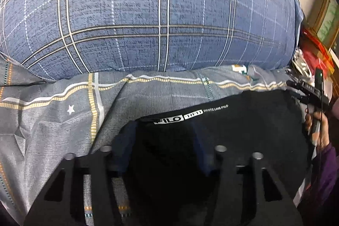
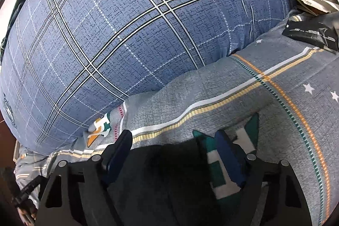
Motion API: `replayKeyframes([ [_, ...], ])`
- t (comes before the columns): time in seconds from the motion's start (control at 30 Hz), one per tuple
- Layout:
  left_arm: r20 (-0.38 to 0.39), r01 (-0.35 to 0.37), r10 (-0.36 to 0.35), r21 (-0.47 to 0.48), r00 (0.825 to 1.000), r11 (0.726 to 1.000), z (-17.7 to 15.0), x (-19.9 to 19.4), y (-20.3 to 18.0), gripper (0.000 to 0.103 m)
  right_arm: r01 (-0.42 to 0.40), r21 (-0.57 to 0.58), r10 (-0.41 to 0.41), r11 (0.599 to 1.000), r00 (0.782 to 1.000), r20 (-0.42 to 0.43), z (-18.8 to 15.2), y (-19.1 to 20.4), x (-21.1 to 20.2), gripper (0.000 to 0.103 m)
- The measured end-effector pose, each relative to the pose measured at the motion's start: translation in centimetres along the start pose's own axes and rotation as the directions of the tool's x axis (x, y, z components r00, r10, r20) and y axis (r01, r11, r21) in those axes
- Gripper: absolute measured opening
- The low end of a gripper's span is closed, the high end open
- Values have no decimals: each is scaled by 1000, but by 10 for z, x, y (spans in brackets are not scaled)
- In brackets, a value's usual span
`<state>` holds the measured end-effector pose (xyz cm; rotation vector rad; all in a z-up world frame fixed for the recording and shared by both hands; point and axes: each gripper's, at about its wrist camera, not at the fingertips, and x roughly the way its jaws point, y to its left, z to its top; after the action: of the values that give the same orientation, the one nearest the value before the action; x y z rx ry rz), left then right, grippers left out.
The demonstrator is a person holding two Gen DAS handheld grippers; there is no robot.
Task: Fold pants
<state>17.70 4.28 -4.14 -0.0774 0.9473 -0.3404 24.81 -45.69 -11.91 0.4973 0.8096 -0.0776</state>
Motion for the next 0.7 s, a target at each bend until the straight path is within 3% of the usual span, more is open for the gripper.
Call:
replayKeyframes([
  [0.03,0,8,-8,-9,1000,1000,-1,0,2,30,32,-12,-33,999,999,-22,-2,3,2,74],
  [0.1,5,21,-21,-25,1000,999,-2,-2,7,24,70,-63,-73,996,997,-33,-4,15,6,63],
  [0.13,5,29,-28,-36,1000,999,-2,-2,9,19,95,-82,-99,992,994,-43,-5,21,7,51],
  [0.17,6,41,-41,-50,999,998,-3,-4,12,16,96,-92,-100,991,994,-35,-2,22,7,36],
  [0.27,10,81,-80,-94,997,992,-5,-7,20,4,64,-65,-67,996,997,-50,-2,20,4,21],
  [0.5,61,146,-142,-77,988,986,-4,-30,18,2,43,-35,-43,998,999,-4,-7,19,-31,16],
  [0.7,115,211,-205,-48,972,976,0,-55,8,1,-104,-21,105,994,989,101,2,35,-71,16],
])
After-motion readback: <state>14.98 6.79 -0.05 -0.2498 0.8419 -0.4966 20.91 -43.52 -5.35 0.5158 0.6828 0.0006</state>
